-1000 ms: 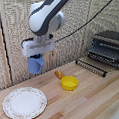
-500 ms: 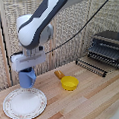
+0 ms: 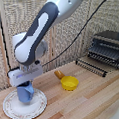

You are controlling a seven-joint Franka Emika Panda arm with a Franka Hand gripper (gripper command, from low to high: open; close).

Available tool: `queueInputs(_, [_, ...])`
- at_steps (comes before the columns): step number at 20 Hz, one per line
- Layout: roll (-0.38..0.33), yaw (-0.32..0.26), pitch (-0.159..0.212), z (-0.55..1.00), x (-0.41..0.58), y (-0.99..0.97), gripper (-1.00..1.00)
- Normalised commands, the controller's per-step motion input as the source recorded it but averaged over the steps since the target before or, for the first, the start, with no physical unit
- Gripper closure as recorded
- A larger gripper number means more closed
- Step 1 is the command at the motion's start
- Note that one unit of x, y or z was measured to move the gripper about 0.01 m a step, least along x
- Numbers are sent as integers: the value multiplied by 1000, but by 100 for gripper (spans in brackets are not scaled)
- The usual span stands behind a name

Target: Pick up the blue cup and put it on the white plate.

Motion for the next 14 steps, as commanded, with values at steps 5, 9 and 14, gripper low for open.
queueInputs(5, [-208, 132, -53, -75, 117, 137, -100])
queueInputs(9, [-44, 62, -63, 131, 40, 5, -100])
queueInputs(14, [37, 14, 1, 650, 82, -174, -100])
